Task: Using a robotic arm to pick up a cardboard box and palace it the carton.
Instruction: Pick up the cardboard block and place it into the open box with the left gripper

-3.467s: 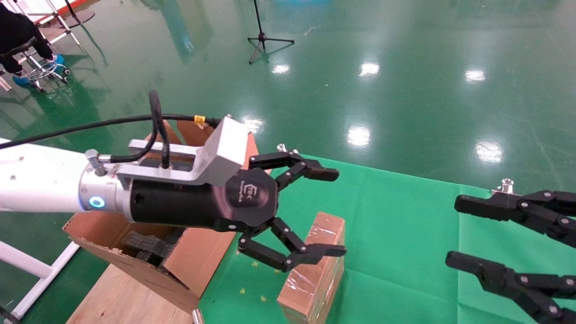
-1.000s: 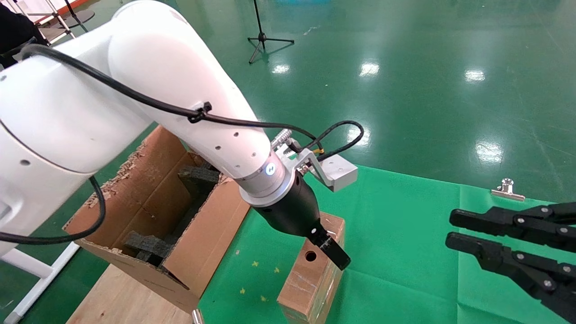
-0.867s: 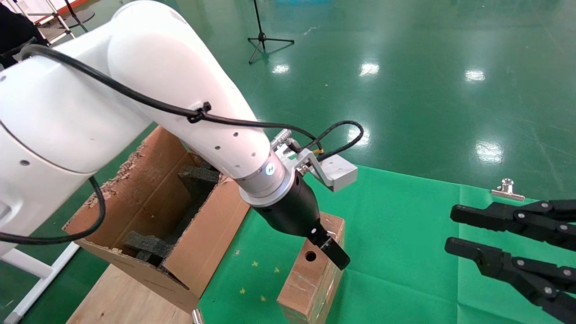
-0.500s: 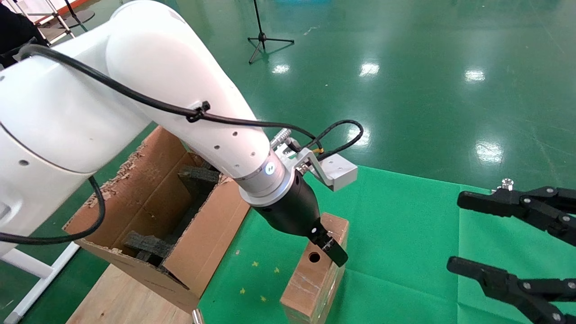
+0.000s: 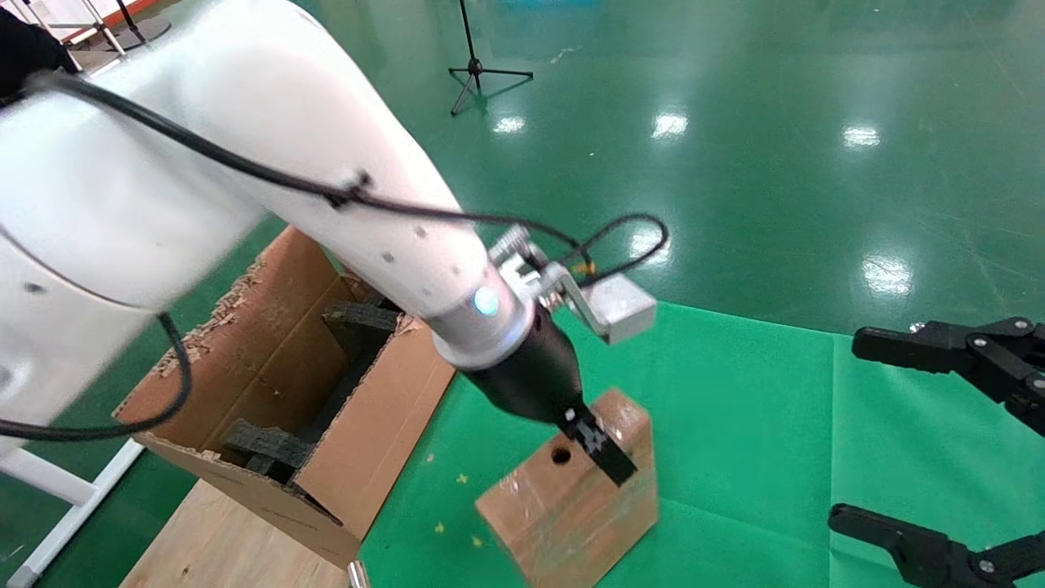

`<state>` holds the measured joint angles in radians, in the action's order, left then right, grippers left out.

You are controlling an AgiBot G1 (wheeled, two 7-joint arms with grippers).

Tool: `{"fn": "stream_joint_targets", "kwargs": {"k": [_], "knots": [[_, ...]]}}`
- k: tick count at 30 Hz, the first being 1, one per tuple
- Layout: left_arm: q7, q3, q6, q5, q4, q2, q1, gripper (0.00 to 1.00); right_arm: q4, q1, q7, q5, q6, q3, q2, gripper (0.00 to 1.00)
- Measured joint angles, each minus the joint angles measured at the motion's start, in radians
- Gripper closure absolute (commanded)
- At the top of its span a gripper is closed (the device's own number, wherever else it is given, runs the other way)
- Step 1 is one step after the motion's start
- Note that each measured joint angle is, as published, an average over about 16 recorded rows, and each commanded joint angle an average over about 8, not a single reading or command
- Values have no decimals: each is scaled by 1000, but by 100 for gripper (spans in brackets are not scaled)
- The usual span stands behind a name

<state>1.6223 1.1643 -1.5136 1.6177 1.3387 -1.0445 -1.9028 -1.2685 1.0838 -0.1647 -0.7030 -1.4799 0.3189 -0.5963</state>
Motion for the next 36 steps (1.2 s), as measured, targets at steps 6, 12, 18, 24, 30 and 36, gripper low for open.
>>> {"fn": "stream_joint_targets", "kwargs": {"k": [6, 12, 18, 24, 30, 36], "knots": [[-185, -81, 21, -90, -31, 119, -43, 100, 0, 0, 0, 0, 0, 0, 0, 0], [-411, -174, 23, -158, -126, 268, -119, 100, 0, 0, 0, 0, 0, 0, 0, 0], [-643, -221, -3, -132, -289, 383, -216, 100, 0, 0, 0, 0, 0, 0, 0, 0], [-846, -205, -32, -41, -485, 439, -288, 100, 0, 0, 0, 0, 0, 1, 0, 0], [-997, -154, -18, 56, -678, 440, -291, 100, 0, 0, 0, 0, 0, 1, 0, 0], [-1105, -114, 59, 110, -866, 402, -243, 100, 0, 0, 1, 1, 0, 1, 0, 0]]}}
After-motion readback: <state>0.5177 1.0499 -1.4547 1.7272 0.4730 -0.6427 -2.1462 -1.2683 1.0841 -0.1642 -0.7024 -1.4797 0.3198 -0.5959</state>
